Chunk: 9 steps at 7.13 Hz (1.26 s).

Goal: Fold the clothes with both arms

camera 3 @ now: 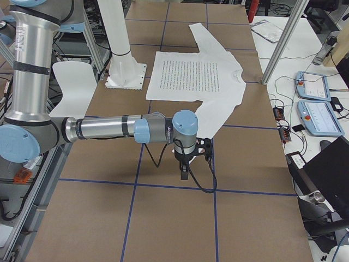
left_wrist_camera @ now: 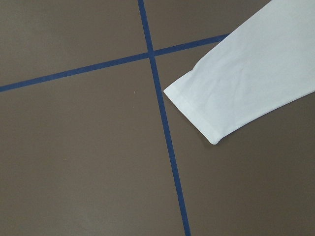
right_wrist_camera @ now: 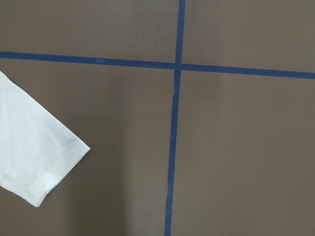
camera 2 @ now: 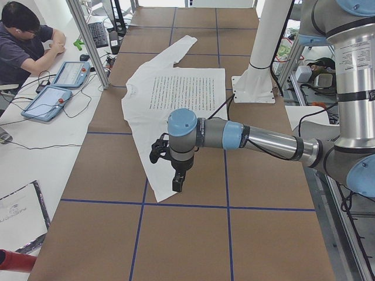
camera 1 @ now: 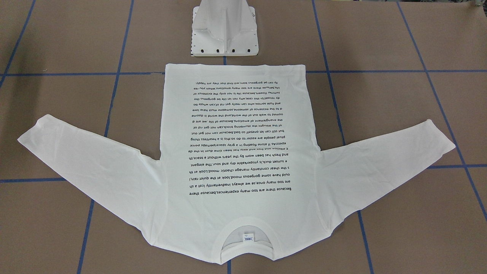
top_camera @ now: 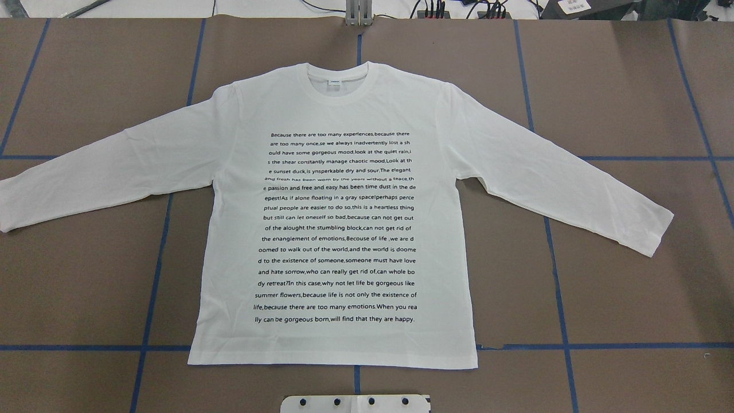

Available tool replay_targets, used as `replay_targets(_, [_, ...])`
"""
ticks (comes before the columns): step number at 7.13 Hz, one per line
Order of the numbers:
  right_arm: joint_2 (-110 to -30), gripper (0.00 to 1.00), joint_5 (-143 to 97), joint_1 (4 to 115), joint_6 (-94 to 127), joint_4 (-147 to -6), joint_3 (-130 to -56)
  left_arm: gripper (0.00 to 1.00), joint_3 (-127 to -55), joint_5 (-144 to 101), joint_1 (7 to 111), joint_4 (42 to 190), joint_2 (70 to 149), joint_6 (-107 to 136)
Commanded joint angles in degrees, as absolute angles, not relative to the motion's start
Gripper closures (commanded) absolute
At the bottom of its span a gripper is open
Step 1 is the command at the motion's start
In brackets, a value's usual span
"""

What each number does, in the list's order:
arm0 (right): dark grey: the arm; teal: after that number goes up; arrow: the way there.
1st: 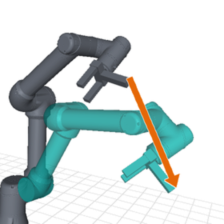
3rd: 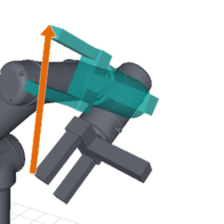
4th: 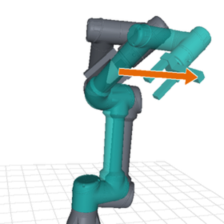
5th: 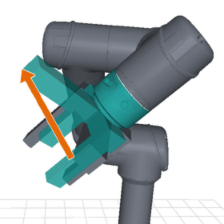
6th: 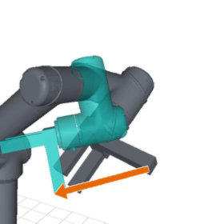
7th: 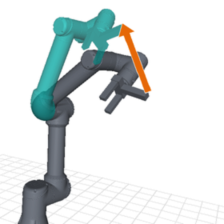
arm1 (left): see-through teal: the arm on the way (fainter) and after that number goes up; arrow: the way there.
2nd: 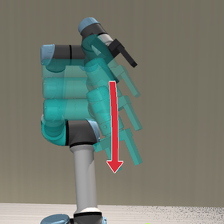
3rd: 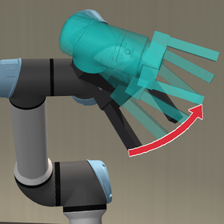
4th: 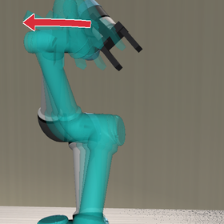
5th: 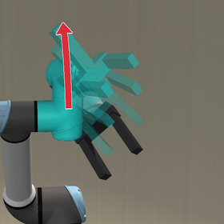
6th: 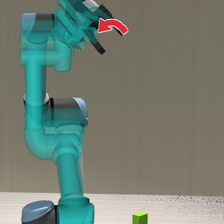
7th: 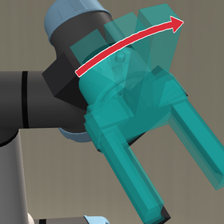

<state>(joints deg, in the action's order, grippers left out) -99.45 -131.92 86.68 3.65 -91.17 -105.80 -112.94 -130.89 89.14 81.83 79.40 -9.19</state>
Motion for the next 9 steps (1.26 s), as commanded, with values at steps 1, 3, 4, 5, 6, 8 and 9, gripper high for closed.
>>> replay_targets(1, [-99.40, 0.00, -132.10, 81.68, 14.69, -84.60, -105.38, 0.00, -113.03, -131.04, 89.12, 82.09, 79.37, -9.05])
replay_targets(3, [-99.49, 0.00, -131.23, 71.77, 34.08, -72.66, -105.12, 0.00, -113.03, -131.13, 89.12, 82.00, 79.37, -9.05])
replay_targets(4, [-100.80, 0.00, -128.44, 66.41, 43.59, -65.03, -105.12, 0.00, -113.03, -131.13, 89.12, 82.00, 79.37, -9.05])
replay_targets(5, [-101.59, 0.00, -122.49, 59.22, 55.17, -56.86, -105.03, 0.00, -112.94, -131.13, 89.12, 82.00, 79.37, -9.05])
replay_targets(6, [-102.65, 0.00, -117.30, 52.80, 62.42, -51.99, -104.94, 0.00, -112.94, -131.13, 89.12, 82.00, 79.37, -9.05])
replay_targets(8, [-103.71, 0.03, -115.05, 48.97, 68.71, -47.74, -103.11, 0.00, -112.85, -131.13, 89.12, 81.91, 79.36, -9.14])
replay_targets(9, [-103.80, 0.09, -115.05, 48.96, 68.82, -45.98, -100.66, 0.00, -112.94, -131.13, 89.12, 81.83, 79.28, -9.14])
